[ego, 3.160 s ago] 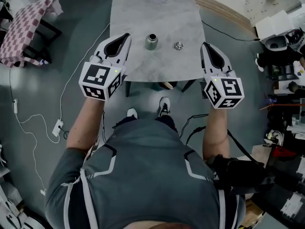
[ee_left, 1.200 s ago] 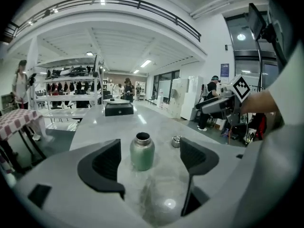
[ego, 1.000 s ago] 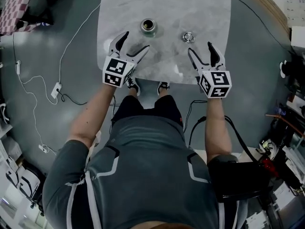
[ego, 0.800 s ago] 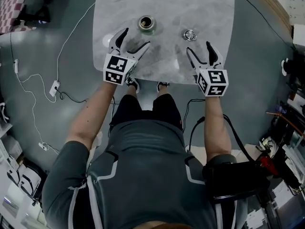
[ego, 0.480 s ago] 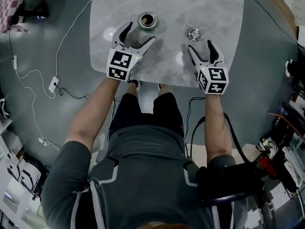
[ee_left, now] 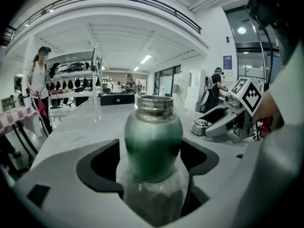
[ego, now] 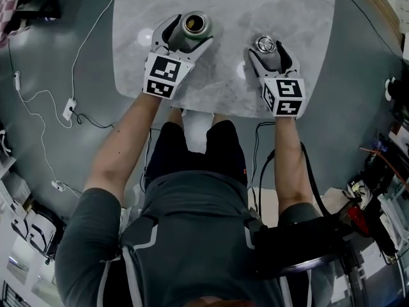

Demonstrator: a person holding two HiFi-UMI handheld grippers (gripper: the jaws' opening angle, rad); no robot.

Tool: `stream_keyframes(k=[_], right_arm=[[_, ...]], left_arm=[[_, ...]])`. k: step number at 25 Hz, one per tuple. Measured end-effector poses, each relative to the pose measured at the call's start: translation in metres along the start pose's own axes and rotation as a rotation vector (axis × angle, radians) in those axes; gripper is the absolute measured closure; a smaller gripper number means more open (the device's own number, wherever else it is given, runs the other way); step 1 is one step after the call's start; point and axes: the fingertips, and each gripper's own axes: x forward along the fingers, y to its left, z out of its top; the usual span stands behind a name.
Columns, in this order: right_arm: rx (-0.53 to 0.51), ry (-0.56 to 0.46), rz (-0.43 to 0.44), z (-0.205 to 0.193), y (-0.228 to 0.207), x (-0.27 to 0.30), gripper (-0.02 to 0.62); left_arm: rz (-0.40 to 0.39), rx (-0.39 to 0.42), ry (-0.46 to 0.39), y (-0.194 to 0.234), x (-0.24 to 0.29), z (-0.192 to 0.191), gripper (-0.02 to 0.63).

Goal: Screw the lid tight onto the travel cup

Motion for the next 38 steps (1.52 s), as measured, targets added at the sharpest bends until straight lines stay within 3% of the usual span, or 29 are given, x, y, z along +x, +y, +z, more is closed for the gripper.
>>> stream_keyframes(k=[13,19,38], right_arm=[[-0.021,0.044,-0.014,0.003,-0.006,0.010,0.264],[-0.021,0.056,-0.020,0.004,-0.008,0.011,0.304],[-0.008,0.039,-0.006,0.005,-0.004,0.006,0.321]], left_arm=[[-0.022,0.050,-0.015,-0.006,0.025,0.009,0.215],[-0.025,0.076,-0.027,-0.007,0.029,0.013,0.215],[-0.083,0.068,-0.061,-0.010,0.024,0.018,0.215]])
